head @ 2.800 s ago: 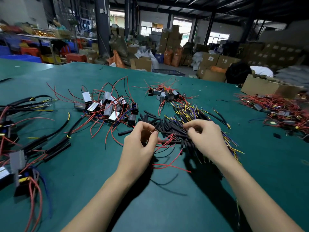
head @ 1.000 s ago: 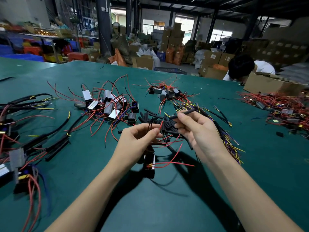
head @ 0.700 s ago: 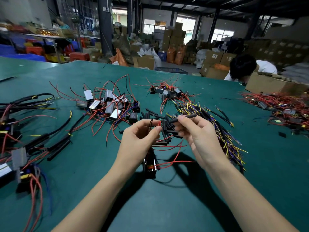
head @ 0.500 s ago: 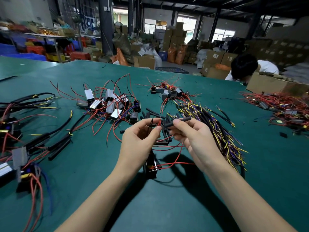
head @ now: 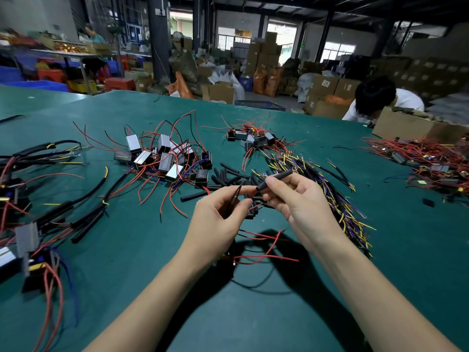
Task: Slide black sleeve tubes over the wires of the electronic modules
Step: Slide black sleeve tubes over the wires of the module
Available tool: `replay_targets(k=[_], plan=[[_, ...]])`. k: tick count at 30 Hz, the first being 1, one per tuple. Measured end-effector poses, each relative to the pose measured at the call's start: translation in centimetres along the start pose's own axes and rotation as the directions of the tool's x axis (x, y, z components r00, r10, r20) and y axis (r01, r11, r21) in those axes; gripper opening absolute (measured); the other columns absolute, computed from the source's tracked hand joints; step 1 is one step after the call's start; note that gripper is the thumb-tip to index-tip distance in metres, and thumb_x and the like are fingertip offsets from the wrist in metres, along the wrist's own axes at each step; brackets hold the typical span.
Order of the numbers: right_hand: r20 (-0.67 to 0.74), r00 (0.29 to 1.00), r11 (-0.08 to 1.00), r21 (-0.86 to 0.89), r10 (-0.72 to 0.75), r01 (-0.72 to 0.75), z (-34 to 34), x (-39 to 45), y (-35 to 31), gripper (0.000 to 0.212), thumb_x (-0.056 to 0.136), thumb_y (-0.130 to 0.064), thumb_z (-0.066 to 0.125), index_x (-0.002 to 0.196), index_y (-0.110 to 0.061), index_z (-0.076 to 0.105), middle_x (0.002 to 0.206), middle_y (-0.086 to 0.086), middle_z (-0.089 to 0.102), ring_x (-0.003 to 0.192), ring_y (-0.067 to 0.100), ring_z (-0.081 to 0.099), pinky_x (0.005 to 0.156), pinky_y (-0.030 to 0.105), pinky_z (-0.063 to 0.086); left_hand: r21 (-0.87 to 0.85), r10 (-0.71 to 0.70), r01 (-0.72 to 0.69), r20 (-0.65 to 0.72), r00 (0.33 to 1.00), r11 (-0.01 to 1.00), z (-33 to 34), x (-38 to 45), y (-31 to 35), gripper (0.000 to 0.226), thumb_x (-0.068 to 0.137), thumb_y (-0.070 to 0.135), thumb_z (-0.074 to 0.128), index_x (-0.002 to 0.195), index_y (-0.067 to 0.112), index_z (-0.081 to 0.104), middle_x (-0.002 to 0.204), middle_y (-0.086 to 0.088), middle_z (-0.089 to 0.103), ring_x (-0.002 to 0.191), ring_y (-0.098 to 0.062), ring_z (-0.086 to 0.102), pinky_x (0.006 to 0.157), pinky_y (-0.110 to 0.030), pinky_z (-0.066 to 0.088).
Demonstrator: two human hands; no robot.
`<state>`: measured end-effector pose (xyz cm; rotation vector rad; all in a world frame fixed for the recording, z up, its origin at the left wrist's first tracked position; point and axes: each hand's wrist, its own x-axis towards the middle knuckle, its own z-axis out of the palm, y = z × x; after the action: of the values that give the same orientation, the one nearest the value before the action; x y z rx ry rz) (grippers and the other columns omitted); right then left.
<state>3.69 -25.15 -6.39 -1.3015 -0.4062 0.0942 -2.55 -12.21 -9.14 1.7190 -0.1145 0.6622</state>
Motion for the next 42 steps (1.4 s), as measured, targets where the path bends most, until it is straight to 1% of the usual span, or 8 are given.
replay_targets(k=[4, 7, 11, 15, 20, 28, 34, 42], plan=[[-0.046, 0.998, 0.998, -0.044, -0.042, 0.04, -0.05, 0.17, 0.09, 0.01, 0.089, -0.004, 0.06, 0.082, -0.01, 0.062, 0.068, -0.002, 0.067, 0.062, 0.009, 0.06, 0.063, 0.02, 0.048, -0.028, -0.026, 0.027, 0.016, 1.0, 0.999, 0.07, -0.09, 0.25, 0.017, 0.089, 0.004, 0.061, 0.098, 0.013, 0.072, 0.052, 0.009, 0.043, 0.051, -0.006, 0.034, 0.052, -0.017, 0.03], [-0.098, 0.994, 0.999, -0.017, -0.037, 0.036, -0.18, 0.32, 0.02, 0.012, 0.09, -0.006, 0.06, 0.079, -0.012, 0.062, 0.071, 0.0, 0.066, 0.062, 0.01, 0.058, 0.066, 0.023, 0.046, -0.083, -0.059, 0.056, -0.029, 0.998, 0.995, -0.05, 0.05, 0.31, 0.019, 0.088, 0.003, 0.062, 0.092, 0.017, 0.073, 0.057, 0.004, 0.05, 0.056, -0.009, 0.043, 0.055, -0.018, 0.037], [-0.078, 0.997, 1.0, 0.017, -0.013, 0.015, -0.16, 0.19, 0.12, 0.014, 0.09, -0.007, 0.06, 0.077, -0.013, 0.062, 0.07, 0.0, 0.066, 0.061, 0.009, 0.058, 0.06, 0.019, 0.045, -0.103, -0.08, 0.072, -0.076, 0.994, 0.992, -0.21, 0.22, 0.21, 0.02, 0.088, 0.006, 0.064, 0.088, 0.023, 0.072, 0.061, -0.007, 0.048, 0.059, -0.016, 0.037, 0.054, -0.026, 0.03], [-0.066, 0.998, 1.0, 0.03, 0.002, 0.0, 0.12, 0.08, 0.34, 0.012, 0.089, -0.007, 0.061, 0.079, -0.012, 0.063, 0.071, 0.002, 0.066, 0.061, 0.009, 0.06, 0.06, 0.017, 0.047, -0.101, -0.076, 0.067, -0.094, 0.993, 0.993, -0.09, 0.16, 0.3, 0.022, 0.087, 0.005, 0.065, 0.085, 0.026, 0.072, 0.061, 0.003, 0.056, 0.061, -0.012, 0.045, 0.056, -0.02, 0.036], [-0.079, 0.997, 0.998, 0.064, 0.01, -0.005, 0.21, -0.07, 0.38, 0.014, 0.09, -0.005, 0.06, 0.078, -0.012, 0.063, 0.069, -0.001, 0.067, 0.06, 0.008, 0.06, 0.059, 0.016, 0.049, -0.092, -0.073, 0.065, -0.086, 0.994, 0.994, -0.02, 0.04, 0.21, 0.014, 0.086, 0.006, 0.066, 0.09, 0.018, 0.074, 0.059, 0.009, 0.057, 0.057, -0.004, 0.048, 0.056, -0.01, 0.039], [-0.14, 0.99, 0.994, 0.104, 0.025, -0.011, 0.24, 0.07, 0.23, 0.013, 0.09, -0.004, 0.059, 0.079, -0.01, 0.062, 0.076, 0.008, 0.065, 0.059, 0.01, 0.058, 0.057, 0.017, 0.046, -0.094, -0.059, 0.048, -0.112, 0.992, 0.994, 0.0, 0.28, 0.0, 0.025, 0.086, 0.004, 0.066, 0.084, 0.028, 0.071, 0.059, 0.014, 0.062, 0.057, -0.001, 0.052, 0.056, -0.009, 0.04], [-0.091, 0.995, 0.995, 0.096, 0.026, -0.017, 0.5, -0.18, 0.53, 0.011, 0.09, -0.004, 0.059, 0.081, -0.008, 0.062, 0.065, -0.003, 0.067, 0.058, 0.007, 0.061, 0.057, 0.015, 0.049, -0.069, -0.052, 0.045, -0.101, 0.994, 0.997, 0.05, 0.11, -0.12, 0.019, 0.086, 0.007, 0.067, 0.086, 0.025, 0.073, 0.055, 0.014, 0.057, 0.052, 0.003, 0.047, 0.054, -0.009, 0.038], [-0.129, 0.991, 0.993, 0.118, 0.04, -0.025, 0.42, -0.15, 0.43, 0.01, 0.089, -0.004, 0.061, 0.08, -0.008, 0.061, 0.067, -0.001, 0.067, 0.057, 0.007, 0.061, 0.056, 0.015, 0.049, -0.091, -0.051, 0.042, -0.1, 0.994, 0.995, 0.02, 0.07, -0.1, 0.023, 0.086, 0.005, 0.066, 0.086, 0.027, 0.072, 0.059, 0.017, 0.061, 0.054, 0.005, 0.051, 0.056, -0.008, 0.04]])
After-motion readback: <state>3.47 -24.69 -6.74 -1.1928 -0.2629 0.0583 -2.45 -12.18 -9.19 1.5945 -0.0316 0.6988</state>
